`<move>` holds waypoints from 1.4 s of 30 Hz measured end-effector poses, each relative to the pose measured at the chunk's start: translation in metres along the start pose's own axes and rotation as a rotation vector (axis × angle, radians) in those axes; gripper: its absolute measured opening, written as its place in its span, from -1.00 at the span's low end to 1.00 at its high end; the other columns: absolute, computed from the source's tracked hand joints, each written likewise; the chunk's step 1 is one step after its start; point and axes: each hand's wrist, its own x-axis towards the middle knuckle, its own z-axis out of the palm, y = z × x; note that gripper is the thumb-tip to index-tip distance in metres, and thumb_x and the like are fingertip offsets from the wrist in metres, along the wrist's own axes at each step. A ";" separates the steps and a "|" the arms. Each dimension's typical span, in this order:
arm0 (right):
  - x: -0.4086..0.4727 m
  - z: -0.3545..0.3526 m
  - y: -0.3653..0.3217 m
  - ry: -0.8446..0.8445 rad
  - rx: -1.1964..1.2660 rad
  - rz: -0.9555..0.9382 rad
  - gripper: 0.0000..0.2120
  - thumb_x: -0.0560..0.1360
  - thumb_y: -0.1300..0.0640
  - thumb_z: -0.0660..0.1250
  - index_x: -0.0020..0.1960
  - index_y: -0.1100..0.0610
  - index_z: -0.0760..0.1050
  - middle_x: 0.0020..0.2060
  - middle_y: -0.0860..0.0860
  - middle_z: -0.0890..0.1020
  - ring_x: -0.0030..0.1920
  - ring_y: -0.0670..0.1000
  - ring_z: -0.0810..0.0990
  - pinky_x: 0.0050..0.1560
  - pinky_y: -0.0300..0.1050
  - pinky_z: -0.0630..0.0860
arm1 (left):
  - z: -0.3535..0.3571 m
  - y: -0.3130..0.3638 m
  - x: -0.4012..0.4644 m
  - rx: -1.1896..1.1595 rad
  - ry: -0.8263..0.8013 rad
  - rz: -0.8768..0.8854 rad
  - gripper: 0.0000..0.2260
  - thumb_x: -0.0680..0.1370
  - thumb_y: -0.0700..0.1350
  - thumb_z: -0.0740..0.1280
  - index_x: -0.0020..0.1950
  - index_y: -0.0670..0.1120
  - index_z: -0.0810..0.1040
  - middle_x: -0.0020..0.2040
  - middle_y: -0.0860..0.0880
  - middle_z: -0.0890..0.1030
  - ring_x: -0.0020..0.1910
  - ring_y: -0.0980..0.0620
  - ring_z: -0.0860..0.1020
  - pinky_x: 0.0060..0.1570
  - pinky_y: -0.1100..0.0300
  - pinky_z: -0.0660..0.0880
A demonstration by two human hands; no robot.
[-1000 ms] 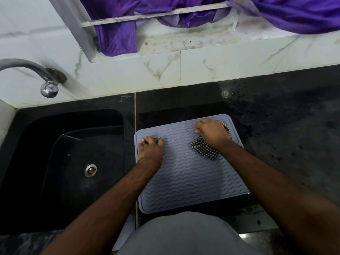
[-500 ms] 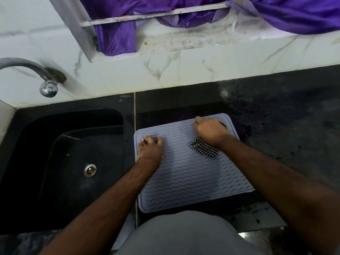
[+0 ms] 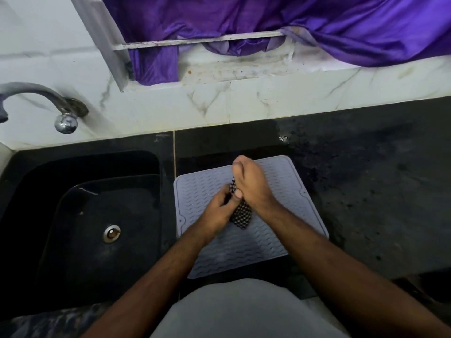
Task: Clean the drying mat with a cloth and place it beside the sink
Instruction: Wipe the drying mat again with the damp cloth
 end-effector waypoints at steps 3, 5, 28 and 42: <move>-0.011 0.000 -0.019 -0.031 0.155 0.048 -0.60 0.65 0.01 0.25 -0.26 0.26 0.45 -0.38 0.09 0.49 -0.35 -0.01 0.46 -0.27 0.02 0.41 | -0.022 -0.001 -0.018 -0.232 0.055 0.028 -0.68 0.62 -0.02 0.36 0.21 -0.25 0.60 0.13 -0.23 0.68 0.09 -0.10 0.65 0.09 0.07 0.59; -0.023 -0.003 -0.020 -0.186 0.109 -0.029 -0.72 0.60 -0.02 0.34 -0.10 0.20 0.55 -0.18 0.07 0.57 -0.15 -0.06 0.54 -0.11 -0.08 0.48 | -0.041 0.000 -0.026 -0.281 0.087 0.035 -0.69 0.60 -0.08 0.37 0.13 -0.34 0.61 0.05 -0.31 0.68 -0.01 -0.13 0.65 0.07 0.00 0.58; -0.061 -0.012 -0.004 -0.611 0.337 0.034 -0.35 0.50 -0.17 0.41 0.51 0.03 0.33 0.33 -0.02 0.56 0.31 -0.06 0.54 0.33 0.12 0.51 | -0.057 0.031 -0.015 -0.394 0.097 -0.394 -0.47 0.66 0.22 0.20 0.33 -0.21 0.54 0.14 -0.27 0.62 0.08 -0.21 0.60 0.22 -0.20 0.53; -0.020 -0.018 0.003 -0.197 0.076 0.218 -0.52 0.64 -0.11 0.20 0.52 0.00 0.31 0.34 0.04 0.52 0.33 0.04 0.51 0.33 0.15 0.48 | -0.062 0.032 0.002 -0.358 0.115 -0.027 -0.49 0.41 -0.20 0.54 0.33 -0.13 0.52 0.11 -0.15 0.71 0.03 -0.03 0.69 -0.07 0.13 0.63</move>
